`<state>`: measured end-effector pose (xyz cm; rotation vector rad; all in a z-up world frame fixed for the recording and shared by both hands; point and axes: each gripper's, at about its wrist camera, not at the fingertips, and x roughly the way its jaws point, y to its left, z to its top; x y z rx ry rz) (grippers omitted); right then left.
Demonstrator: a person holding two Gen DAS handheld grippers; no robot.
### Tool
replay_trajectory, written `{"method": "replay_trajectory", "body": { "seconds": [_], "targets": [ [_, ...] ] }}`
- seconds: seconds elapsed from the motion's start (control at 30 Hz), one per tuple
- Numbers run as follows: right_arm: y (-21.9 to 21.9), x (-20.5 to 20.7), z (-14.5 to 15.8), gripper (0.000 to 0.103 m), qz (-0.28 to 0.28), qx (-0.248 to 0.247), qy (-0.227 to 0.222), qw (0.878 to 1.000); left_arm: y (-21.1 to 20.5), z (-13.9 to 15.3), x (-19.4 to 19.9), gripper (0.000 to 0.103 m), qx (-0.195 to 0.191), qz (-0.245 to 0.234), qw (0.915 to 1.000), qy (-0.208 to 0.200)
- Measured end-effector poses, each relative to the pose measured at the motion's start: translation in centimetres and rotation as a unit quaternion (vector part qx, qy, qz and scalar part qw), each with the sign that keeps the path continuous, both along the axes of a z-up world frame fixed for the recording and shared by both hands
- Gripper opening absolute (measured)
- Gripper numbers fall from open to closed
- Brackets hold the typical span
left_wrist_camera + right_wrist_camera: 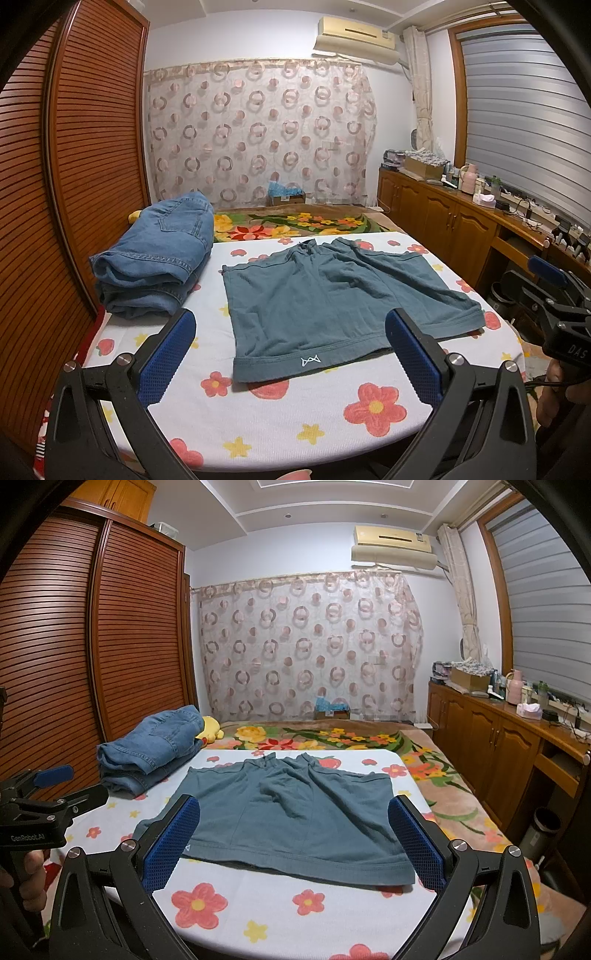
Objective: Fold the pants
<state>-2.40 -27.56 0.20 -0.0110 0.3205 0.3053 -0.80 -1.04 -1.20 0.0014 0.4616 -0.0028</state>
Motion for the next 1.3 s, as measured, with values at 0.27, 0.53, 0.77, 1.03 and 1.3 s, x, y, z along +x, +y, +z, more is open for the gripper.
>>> {"method": "replay_trajectory", "body": {
  "seconds": [0.27,0.53,0.77,1.03,1.3],
  "targets": [
    [0.0,0.0,0.0,0.102,0.0,0.0,0.0,1.0,0.1,0.2,0.0,0.103,-0.003,-0.002,1.0,0.001],
    [-0.1,0.1,-0.1,0.102,0.001,0.0,0.001,1.0,-0.3,0.8,-0.3,0.103,0.0,-0.005,1.0,0.001],
    [-0.1,0.0,-0.1,0.102,0.0,0.0,0.001,1.0,-0.6,1.8,-0.9,0.103,0.002,-0.008,0.9999,-0.011],
    [-0.2,0.1,-0.1,0.102,0.001,0.001,0.001,1.0,-0.5,1.9,-1.0,0.103,0.002,-0.009,0.9999,-0.012],
    [-0.2,0.2,-0.3,0.102,0.006,0.001,0.005,1.0,-0.7,1.9,-0.9,0.103,0.018,0.01,0.9996,-0.021]
  ]
}}
